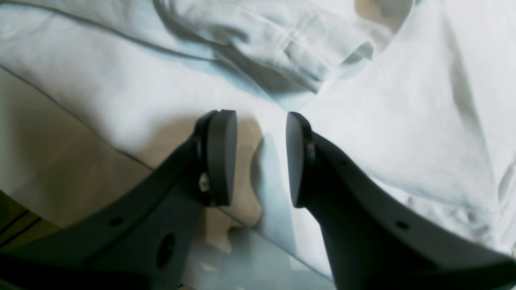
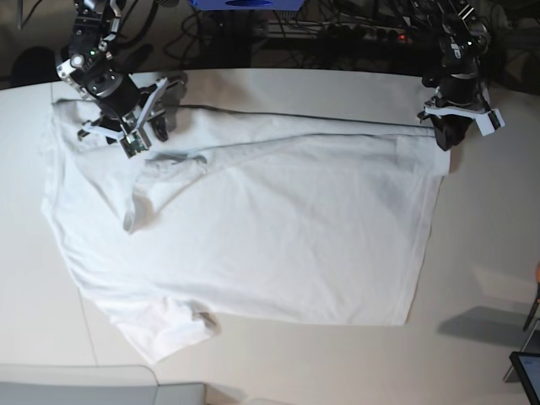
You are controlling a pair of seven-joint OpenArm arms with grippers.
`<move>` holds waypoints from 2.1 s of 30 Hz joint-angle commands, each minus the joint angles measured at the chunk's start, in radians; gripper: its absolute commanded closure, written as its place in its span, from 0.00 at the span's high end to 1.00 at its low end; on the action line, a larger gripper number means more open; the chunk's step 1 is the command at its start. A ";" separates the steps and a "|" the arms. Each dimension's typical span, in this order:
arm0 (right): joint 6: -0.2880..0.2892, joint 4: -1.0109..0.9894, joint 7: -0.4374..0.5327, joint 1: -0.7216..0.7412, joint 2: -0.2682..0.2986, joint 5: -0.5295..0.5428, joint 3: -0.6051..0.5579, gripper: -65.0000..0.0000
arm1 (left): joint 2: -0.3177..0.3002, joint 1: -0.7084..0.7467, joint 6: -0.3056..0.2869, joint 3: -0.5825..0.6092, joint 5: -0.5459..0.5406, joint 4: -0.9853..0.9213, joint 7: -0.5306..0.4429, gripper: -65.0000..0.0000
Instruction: Fold the T-shirt properly
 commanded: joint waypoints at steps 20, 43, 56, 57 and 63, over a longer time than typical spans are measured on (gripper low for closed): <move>-0.001 0.013 0.022 0.006 0.002 0.011 0.001 0.30 | -0.009 -0.054 -0.002 -0.004 -0.013 0.067 -0.021 0.00; -0.001 0.013 0.020 0.003 0.004 0.013 -0.002 0.30 | -0.001 -0.303 0.179 -0.003 0.070 -0.069 -0.019 0.00; -0.001 0.013 -0.023 0.002 0.005 0.016 -0.005 0.30 | 0.040 -0.403 0.193 -0.003 0.075 -0.160 -0.019 0.00; -0.001 0.013 -0.023 0.002 0.005 0.016 -0.005 0.30 | 0.040 -0.409 0.202 -0.003 0.075 -0.170 -0.019 0.00; -0.001 0.018 -0.023 0.002 0.007 0.016 -0.006 0.30 | 0.038 -0.423 0.278 -0.003 0.075 -0.183 -0.027 0.00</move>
